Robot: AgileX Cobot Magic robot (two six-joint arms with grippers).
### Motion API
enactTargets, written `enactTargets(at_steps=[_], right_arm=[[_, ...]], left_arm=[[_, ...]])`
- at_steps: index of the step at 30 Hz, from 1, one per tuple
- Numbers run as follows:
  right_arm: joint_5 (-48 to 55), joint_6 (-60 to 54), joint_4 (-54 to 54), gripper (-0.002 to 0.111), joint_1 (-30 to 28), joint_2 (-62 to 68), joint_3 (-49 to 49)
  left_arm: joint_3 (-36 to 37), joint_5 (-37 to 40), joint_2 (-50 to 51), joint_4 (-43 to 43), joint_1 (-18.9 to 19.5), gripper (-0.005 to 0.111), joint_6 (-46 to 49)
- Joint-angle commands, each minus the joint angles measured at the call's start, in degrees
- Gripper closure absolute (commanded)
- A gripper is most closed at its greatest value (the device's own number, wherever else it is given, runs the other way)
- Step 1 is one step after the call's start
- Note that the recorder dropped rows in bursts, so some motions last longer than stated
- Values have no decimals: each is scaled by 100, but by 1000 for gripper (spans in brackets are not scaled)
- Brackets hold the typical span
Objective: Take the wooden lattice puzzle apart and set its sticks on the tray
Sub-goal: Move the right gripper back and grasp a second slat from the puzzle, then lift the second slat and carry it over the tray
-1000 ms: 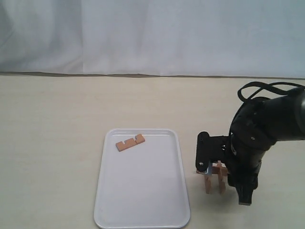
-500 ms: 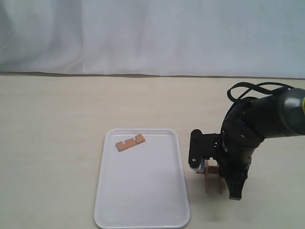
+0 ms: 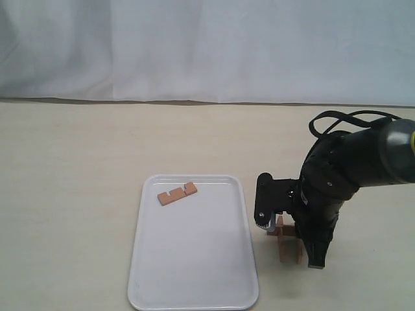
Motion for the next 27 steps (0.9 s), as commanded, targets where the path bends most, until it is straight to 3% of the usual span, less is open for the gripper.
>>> enactTargets(at_steps=[1,15,24,27], right_arm=[[-47,17,47,70,-21,-5,-16],[-46,108,47,70,-21,-5,-5],[-46,121,47,102,-21,-5,-5],[-46,121,47,104,-21,-5,-5]], left_arm=[[10,-91,-13,-5,-1,107,-5],[10,-91,-13,-5,-1,107,-5],[10,-91,-13,-5,-1,107,-5],[10,-91,-13,-5,-1,107,-5]])
